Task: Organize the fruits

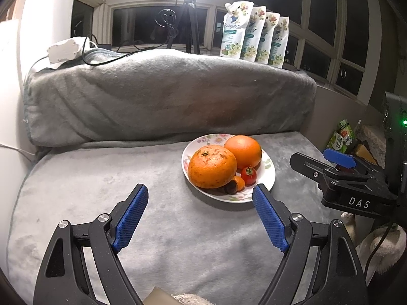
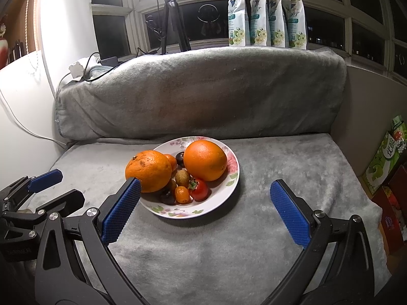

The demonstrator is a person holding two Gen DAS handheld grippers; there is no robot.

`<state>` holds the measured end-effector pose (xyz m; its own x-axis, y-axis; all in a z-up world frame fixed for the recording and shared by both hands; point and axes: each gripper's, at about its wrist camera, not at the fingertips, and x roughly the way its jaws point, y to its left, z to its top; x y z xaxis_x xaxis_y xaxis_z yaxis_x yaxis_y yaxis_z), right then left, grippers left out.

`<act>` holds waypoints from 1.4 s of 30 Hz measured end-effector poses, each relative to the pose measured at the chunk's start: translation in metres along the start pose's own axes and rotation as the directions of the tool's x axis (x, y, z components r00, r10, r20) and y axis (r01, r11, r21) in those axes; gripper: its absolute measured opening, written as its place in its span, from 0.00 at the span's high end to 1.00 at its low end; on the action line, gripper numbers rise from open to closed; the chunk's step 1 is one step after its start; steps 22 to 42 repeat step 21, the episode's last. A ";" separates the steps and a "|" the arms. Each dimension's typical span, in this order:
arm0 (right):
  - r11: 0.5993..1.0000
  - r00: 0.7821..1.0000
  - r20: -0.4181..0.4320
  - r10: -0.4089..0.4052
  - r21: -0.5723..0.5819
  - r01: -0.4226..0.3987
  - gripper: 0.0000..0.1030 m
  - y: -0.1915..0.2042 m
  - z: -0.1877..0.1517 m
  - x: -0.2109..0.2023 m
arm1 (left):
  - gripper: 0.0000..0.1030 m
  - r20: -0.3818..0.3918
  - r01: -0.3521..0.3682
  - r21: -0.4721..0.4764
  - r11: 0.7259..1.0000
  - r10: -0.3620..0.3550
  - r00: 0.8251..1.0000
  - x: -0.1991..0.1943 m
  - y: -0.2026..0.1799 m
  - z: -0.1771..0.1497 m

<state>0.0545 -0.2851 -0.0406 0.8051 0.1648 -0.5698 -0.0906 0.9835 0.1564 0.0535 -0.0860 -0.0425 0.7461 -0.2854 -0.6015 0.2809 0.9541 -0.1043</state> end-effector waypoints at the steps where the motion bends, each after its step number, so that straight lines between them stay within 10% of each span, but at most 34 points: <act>1: 1.000 1.000 0.001 -0.002 -0.002 0.002 0.00 0.000 0.000 0.000 | 0.18 0.000 0.000 0.000 1.000 0.000 1.000 0.000 0.000 0.000; 42: 1.000 1.000 -0.002 -0.029 0.003 0.029 0.00 -0.003 -0.001 0.000 | 0.18 0.013 -0.006 0.001 1.000 0.006 1.000 -0.004 0.001 0.000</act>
